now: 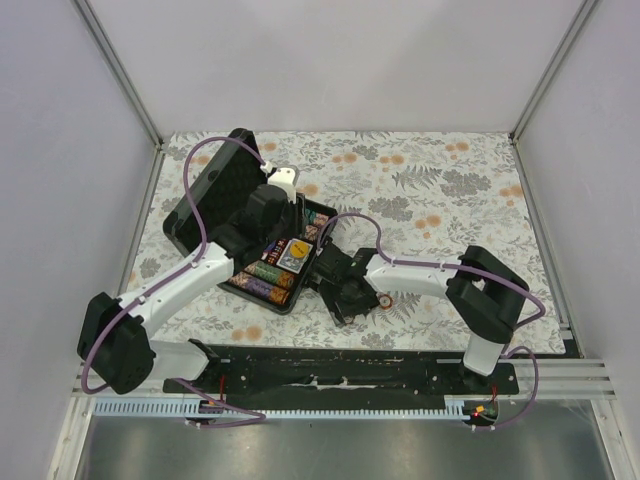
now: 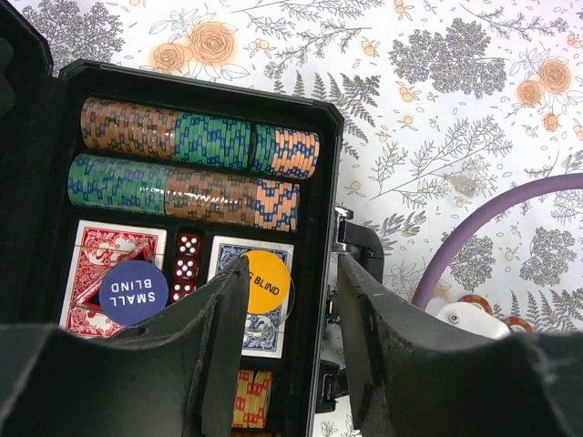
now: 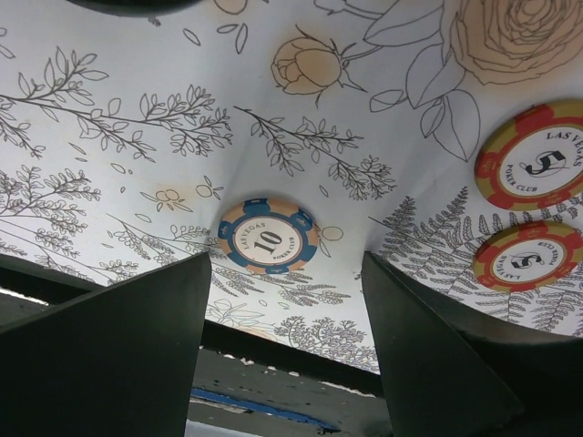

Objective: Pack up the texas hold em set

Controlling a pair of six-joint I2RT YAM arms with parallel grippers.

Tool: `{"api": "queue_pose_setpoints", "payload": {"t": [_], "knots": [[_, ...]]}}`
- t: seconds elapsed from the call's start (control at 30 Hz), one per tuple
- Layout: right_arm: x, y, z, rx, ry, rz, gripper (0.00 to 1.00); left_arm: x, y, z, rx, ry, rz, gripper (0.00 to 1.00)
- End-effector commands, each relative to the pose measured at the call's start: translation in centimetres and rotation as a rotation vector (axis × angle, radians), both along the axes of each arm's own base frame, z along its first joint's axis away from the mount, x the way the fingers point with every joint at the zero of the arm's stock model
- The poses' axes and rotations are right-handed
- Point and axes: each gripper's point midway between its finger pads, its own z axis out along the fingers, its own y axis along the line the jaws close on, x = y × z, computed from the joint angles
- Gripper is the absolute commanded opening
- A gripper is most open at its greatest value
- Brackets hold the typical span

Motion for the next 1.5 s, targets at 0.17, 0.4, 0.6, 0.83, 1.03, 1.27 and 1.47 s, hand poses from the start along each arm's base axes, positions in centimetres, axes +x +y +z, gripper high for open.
{"api": "queue_pose_setpoints", "payload": {"t": [0.17, 0.4, 0.6, 0.83, 1.03, 1.27, 1.47], "knots": [[1.6, 1.1, -0.6, -0.035, -0.074, 0.023, 0.71, 0.1, 0.0, 1.2, -0.044, -0.025, 0.014, 0.51], [1.9, 1.3, -1.2, -0.045, -0.08, 0.021, 0.58, 0.1, 0.1, 1.1, -0.035, -0.024, 0.015, 0.52], [1.8, 1.3, -1.4, -0.047, -0.075, 0.002, 0.41, 0.2, 0.0, 1.0, -0.039, -0.02, 0.015, 0.52], [3.0, 1.7, 0.8, -0.001, -0.143, -0.042, 0.4, -0.1, 0.1, 1.6, -0.056, -0.025, 0.016, 0.58], [5.0, 1.4, 4.3, 0.084, -0.211, -0.129, 0.42, -1.0, 0.1, 2.4, -0.122, -0.059, 0.008, 0.84], [8.3, -1.3, 6.6, 0.19, -0.215, -0.33, 0.43, -2.8, -0.7, 3.0, -0.211, -0.063, -0.058, 0.89], [11.2, -2.4, 8.3, 0.392, -0.153, -0.569, 0.44, -5.1, -2.7, 2.6, -0.321, -0.033, -0.189, 0.89]]}}
